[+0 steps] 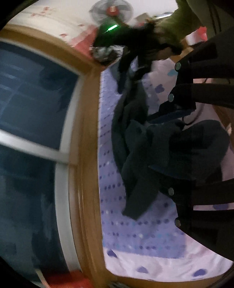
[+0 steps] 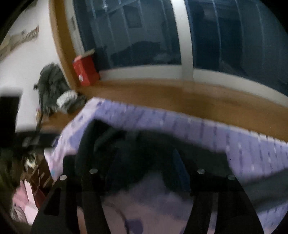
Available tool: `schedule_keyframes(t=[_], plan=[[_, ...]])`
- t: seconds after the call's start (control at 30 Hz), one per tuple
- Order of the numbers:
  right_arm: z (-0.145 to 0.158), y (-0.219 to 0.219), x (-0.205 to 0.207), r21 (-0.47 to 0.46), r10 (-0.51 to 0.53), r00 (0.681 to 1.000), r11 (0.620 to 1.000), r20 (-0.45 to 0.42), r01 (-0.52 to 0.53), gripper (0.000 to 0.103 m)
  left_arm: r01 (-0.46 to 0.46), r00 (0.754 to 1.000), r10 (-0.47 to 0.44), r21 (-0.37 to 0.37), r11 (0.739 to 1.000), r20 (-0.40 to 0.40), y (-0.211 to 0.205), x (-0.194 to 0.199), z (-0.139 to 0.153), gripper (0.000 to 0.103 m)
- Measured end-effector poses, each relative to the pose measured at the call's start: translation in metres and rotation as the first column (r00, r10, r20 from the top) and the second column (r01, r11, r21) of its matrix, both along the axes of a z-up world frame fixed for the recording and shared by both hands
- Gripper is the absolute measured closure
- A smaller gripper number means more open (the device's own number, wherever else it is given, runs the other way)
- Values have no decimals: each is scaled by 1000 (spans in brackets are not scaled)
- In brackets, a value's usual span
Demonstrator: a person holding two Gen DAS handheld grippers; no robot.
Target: Fold clothes
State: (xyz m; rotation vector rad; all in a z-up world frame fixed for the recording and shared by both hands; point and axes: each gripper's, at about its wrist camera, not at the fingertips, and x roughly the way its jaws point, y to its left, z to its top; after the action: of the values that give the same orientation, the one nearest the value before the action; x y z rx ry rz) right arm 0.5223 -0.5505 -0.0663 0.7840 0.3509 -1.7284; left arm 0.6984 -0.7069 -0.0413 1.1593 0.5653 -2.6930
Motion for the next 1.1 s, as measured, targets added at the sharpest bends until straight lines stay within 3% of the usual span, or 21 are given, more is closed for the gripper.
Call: schedule_keyframes(t=[0.1, 0.17, 0.33, 0.4, 0.53, 0.63, 0.73, 0.83, 0.97, 1.1], plan=[[-19, 17, 34, 22, 40, 999, 999, -1, -40, 42, 135, 988, -128, -73, 988, 90, 14, -33, -7, 55], [-27, 23, 53, 28, 79, 997, 996, 14, -80, 42, 174, 977, -155, -129, 976, 145, 22, -47, -10, 55], [-38, 30, 76, -3, 100, 990, 995, 96, -100, 42, 283, 948, -253, -142, 949, 195, 31, -68, -12, 55], [-42, 28, 83, 13, 53, 991, 998, 124, -55, 41, 339, 927, -299, -161, 927, 228, 34, -76, -15, 55], [-43, 23, 101, 4, -17, 985, 1000, 170, 17, 38, 484, 862, -420, -213, 849, 283, 38, -88, -25, 55], [-47, 13, 122, -8, -98, 984, 995, 149, 100, 32, 575, 802, -503, -190, 796, 322, 32, -98, -39, 55], [-57, -4, 142, -1, -212, 959, 976, 190, 216, 32, 645, 746, -572, -155, 749, 341, 23, -101, -58, 55], [-69, -25, 164, 27, -278, 942, 960, 189, 278, 31, 667, 726, -611, -107, 737, 317, 12, -102, -67, 55], [-78, -46, 180, 69, -345, 921, 939, 183, 338, 31, 665, 724, -634, -30, 746, 273, 0, -109, -79, 50], [-90, -67, 170, 108, -431, 883, 902, 184, 418, 30, 661, 725, -644, 16, 750, 245, -4, -118, -91, 49]])
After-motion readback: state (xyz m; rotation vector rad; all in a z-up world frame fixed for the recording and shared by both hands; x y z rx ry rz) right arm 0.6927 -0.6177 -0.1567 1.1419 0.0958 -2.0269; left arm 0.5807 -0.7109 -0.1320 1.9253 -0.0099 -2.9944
